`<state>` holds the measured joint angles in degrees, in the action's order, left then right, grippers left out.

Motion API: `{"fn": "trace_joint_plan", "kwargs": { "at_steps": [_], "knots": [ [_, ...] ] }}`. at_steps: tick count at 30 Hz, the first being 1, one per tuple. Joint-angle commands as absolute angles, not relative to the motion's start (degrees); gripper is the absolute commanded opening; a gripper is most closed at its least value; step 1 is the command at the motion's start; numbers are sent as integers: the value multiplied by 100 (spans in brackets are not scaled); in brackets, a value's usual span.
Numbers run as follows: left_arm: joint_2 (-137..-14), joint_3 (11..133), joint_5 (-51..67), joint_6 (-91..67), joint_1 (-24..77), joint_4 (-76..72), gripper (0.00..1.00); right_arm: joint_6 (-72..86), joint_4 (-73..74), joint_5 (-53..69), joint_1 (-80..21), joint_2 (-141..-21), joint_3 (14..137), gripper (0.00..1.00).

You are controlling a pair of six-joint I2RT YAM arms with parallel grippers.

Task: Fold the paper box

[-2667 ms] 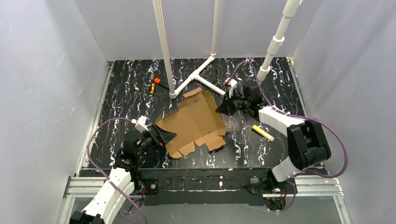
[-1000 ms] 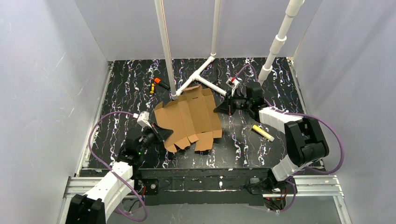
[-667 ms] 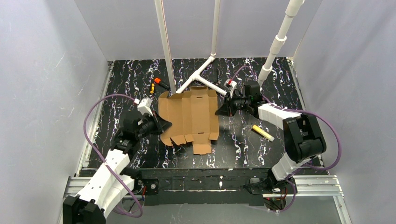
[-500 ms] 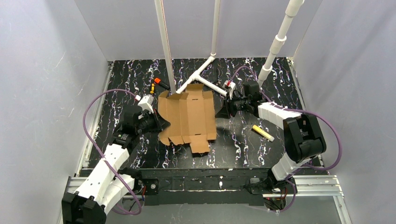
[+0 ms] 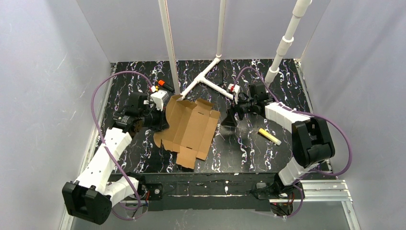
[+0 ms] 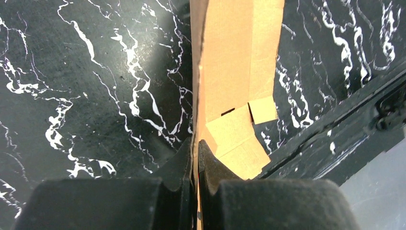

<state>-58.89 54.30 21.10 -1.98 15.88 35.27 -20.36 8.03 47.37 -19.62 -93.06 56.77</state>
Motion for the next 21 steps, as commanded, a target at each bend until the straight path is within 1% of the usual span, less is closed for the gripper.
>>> {"fn": "trace_joint_plan", "kwargs": {
  "at_steps": [1,5,9,14,19,21],
  "knots": [
    [-6108,6075,2311,925,1586,4298,0,-2732,864,5077,-1956,-8921,5795,98],
    [-6348,6730,2354,1173,1635,4574,0,-3435,1665,4994,-1952,-8671,6566,98],
    [-6595,7505,2387,1359,1726,4871,0,-3143,1950,5056,-1960,-8729,7153,98],
    [-6960,8168,2233,1570,2016,5394,0,-2474,1581,5298,-2017,-8775,7295,97],
    [-7233,8591,2124,1602,2194,5713,0,-2319,1628,4834,-2180,-9043,7739,96],
    [-7338,8703,2104,1617,2203,5793,0,-2224,1420,4557,-2205,-9185,7718,96]
  ]
}}
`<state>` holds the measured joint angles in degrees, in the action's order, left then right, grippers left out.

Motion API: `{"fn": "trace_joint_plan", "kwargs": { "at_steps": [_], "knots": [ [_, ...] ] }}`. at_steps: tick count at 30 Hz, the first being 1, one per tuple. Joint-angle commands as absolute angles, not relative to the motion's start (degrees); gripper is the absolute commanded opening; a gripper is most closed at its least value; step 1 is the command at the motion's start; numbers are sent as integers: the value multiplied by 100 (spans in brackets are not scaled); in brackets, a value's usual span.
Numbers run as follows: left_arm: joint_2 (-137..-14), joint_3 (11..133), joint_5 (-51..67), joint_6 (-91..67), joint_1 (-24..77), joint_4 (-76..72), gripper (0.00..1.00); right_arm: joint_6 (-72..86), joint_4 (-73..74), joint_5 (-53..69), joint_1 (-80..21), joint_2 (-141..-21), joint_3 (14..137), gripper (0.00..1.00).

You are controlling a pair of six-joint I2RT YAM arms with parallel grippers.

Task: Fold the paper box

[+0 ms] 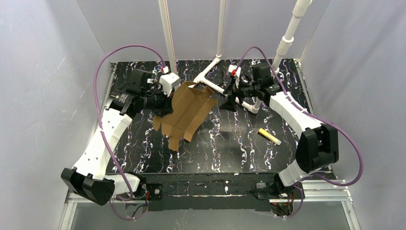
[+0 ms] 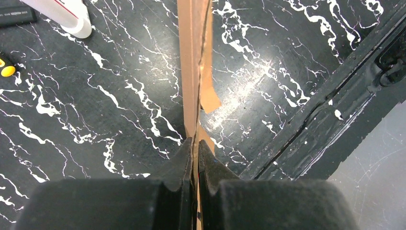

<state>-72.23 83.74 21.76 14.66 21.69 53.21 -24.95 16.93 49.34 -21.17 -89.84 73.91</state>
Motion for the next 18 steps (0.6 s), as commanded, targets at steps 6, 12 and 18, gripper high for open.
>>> {"fn": "trace_joint_plan", "kwargs": {
  "at_steps": [6,12,18],
  "knots": [
    [-7651,8809,2051,1644,2217,5878,0,-1596,-29,4870,-2235,-9533,7200,92],
    [-7792,8850,2074,1648,2221,5885,0,-1573,-403,4579,-2391,-9662,6918,84],
    [-7900,8913,2275,1622,2217,5890,0,-1565,-505,4009,-2547,-9832,6889,60]
  ]
}}
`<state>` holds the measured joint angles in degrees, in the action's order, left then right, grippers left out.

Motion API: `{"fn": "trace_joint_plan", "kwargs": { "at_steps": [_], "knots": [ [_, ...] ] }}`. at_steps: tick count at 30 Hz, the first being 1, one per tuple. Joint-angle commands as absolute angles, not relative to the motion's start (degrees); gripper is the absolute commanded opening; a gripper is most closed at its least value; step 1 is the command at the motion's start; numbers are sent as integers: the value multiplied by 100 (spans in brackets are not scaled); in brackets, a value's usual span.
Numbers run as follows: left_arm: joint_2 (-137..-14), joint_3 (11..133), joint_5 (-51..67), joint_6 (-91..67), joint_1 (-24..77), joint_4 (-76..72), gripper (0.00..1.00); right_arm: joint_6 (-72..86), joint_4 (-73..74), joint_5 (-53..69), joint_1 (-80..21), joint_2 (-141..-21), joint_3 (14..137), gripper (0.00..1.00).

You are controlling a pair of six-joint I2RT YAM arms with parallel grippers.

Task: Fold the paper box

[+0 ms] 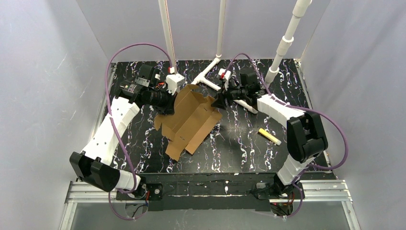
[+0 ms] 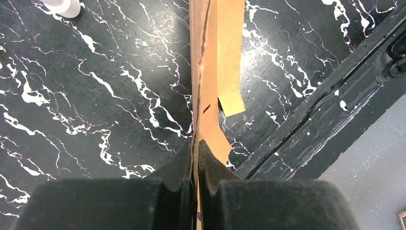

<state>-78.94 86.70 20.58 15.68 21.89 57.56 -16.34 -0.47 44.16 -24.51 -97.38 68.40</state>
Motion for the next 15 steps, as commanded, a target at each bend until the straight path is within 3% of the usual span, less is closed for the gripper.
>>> {"fn": "trace_joint_plan", "kwargs": {
  "at_steps": [1,7,15],
  "knots": [
    [-7909,8908,2269,1632,2215,5893,0,-1567,-478,3895,-2549,-9862,6917,53],
    [-7994,8960,2182,1659,2215,5935,0,-1434,-601,3694,-2549,-9644,6712,24],
    [-8554,9710,2092,1756,2274,6217,0,-431,-1696,4031,-2542,-9318,5849,4]
  ]
}}
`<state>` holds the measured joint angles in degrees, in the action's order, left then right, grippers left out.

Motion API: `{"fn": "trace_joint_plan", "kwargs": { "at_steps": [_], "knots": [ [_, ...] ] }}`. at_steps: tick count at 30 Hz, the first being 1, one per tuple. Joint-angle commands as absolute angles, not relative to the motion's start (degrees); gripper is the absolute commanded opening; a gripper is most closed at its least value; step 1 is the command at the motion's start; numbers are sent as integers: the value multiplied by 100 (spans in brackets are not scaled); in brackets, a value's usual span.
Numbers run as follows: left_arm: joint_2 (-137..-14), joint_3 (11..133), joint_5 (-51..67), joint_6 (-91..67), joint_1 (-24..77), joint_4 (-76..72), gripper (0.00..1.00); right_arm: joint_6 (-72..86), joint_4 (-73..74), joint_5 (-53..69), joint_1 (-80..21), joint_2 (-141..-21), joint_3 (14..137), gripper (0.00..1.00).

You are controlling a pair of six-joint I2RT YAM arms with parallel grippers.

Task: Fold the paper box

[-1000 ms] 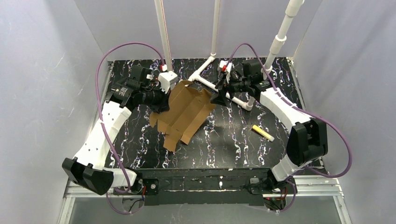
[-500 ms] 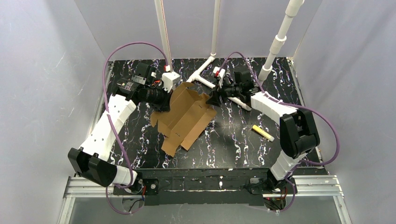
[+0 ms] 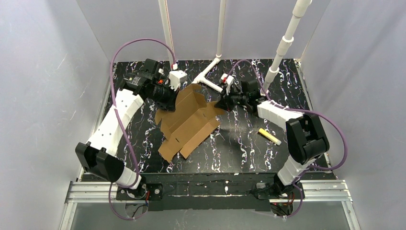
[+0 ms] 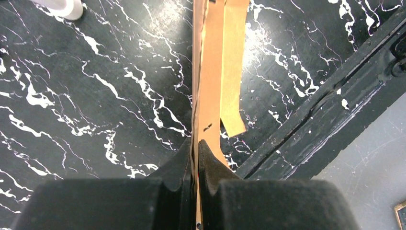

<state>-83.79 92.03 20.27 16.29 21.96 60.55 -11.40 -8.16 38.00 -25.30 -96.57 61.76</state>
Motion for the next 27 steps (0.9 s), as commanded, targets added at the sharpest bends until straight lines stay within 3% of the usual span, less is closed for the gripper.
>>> {"fn": "trace_joint_plan", "kwargs": {
  "at_steps": [1,8,27],
  "knots": [
    [-8628,9808,2092,1763,2295,6247,0,-231,-1895,4042,-2536,-9292,5756,2],
    [-8806,10030,2132,1837,2513,6387,0,875,-3445,3718,-2454,-9244,4946,1],
    [-8173,8439,2545,1520,2619,5876,0,21,-3551,4676,-2417,-9155,4468,1]
  ]
}}
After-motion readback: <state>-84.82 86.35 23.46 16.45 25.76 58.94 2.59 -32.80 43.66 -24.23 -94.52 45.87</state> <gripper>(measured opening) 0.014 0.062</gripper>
